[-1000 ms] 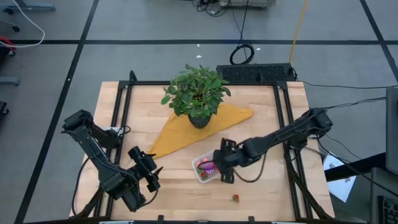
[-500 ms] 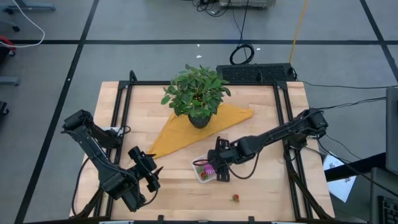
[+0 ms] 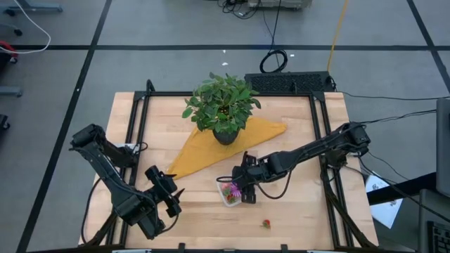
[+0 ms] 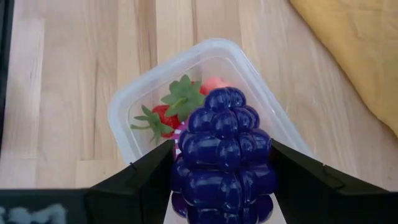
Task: Pick and placing Produce into tupperware
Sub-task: Put the grapes into the transparent bin
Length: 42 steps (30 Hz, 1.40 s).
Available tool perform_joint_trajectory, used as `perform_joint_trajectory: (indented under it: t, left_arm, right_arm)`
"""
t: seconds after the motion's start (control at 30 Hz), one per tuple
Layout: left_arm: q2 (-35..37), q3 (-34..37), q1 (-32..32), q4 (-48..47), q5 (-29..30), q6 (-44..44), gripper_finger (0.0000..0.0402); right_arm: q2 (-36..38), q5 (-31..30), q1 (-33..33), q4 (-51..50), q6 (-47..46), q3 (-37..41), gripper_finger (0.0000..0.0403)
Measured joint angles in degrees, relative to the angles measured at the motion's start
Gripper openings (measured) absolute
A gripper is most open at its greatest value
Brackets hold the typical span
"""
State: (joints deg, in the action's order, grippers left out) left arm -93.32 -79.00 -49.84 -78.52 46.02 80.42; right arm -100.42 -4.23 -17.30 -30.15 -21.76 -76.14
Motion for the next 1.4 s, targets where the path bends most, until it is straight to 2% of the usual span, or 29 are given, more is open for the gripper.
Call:
perform_joint_trajectory:
  t: [0.47, 0.87, 1.13, 1.4]
  left_arm:
    - [0.0, 0.0, 0.0, 0.51, 0.0, -0.15, 0.0278]
    - [0.0, 0.0, 0.0, 0.76, 0.0, -0.66, 0.0278]
    - [0.0, 0.0, 0.0, 0.76, 0.02, -0.76, 0.0278]
    - [0.0, 0.0, 0.0, 0.79, 0.04, -0.73, 0.0278]
  right_arm:
    - [0.0, 0.0, -0.02, 4.79, 0.13, 0.02, 0.0227]
    - [0.0, 0.0, -0.17, 2.67, -0.06, 0.02, 0.0227]
    - [0.0, 0.0, -0.17, -2.85, -4.12, 0.07, 0.0227]
    - [0.0, 0.0, -0.17, -3.47, -4.79, 0.07, 0.0227]
